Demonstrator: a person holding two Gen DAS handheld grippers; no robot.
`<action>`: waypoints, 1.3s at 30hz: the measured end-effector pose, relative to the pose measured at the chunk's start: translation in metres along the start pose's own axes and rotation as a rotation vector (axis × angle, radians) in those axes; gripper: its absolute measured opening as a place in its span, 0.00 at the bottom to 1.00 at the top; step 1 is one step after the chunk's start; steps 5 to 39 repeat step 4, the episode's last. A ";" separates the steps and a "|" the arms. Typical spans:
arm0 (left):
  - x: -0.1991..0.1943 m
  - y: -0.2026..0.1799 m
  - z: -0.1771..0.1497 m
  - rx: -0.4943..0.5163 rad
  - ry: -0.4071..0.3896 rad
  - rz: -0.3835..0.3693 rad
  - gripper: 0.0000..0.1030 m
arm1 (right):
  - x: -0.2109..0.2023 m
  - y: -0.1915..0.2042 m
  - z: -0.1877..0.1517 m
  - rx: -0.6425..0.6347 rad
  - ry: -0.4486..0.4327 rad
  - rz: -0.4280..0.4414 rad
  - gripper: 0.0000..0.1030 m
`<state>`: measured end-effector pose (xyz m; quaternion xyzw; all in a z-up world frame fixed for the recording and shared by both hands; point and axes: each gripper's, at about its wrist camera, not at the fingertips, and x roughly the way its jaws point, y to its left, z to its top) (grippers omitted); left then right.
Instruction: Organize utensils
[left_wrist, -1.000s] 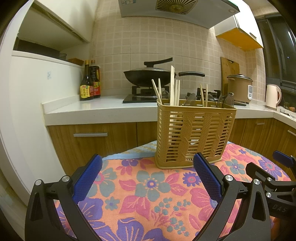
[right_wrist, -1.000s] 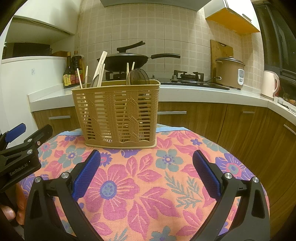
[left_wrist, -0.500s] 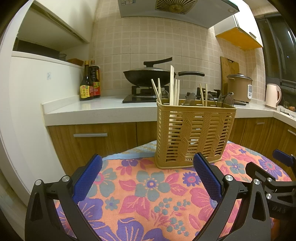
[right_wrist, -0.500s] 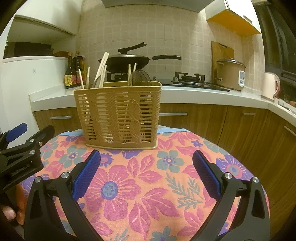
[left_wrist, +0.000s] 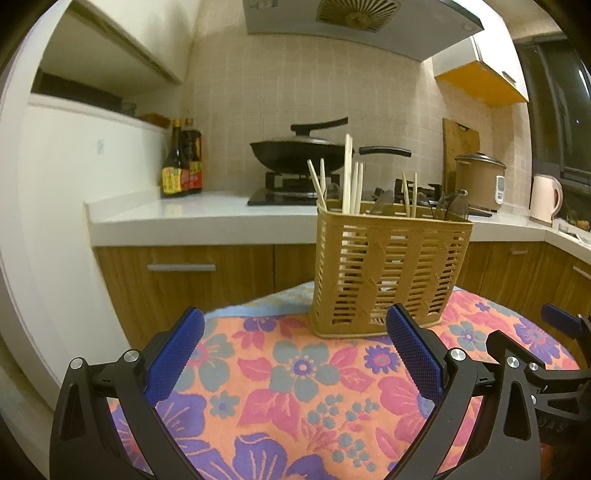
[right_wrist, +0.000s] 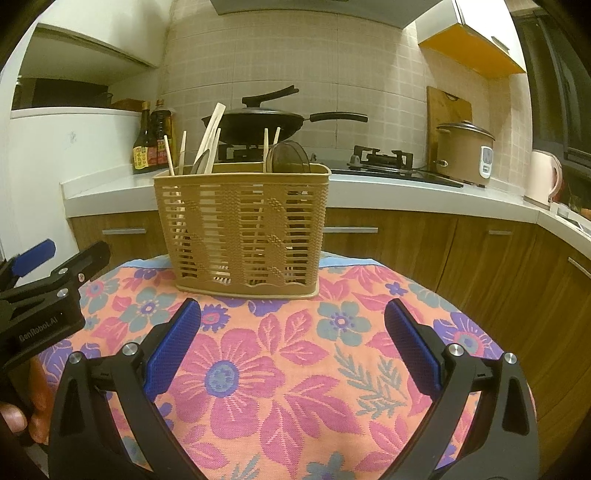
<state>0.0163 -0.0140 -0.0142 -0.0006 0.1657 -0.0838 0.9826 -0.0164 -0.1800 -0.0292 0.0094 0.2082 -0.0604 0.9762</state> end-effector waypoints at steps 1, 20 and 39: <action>0.001 0.000 -0.001 0.001 0.003 0.003 0.93 | 0.000 0.000 0.000 0.001 0.002 0.001 0.92; 0.000 -0.001 -0.001 0.006 0.000 0.002 0.93 | 0.000 0.000 0.000 -0.001 0.002 0.001 0.92; 0.000 -0.001 -0.001 0.006 0.000 0.002 0.93 | 0.000 0.000 0.000 -0.001 0.002 0.001 0.92</action>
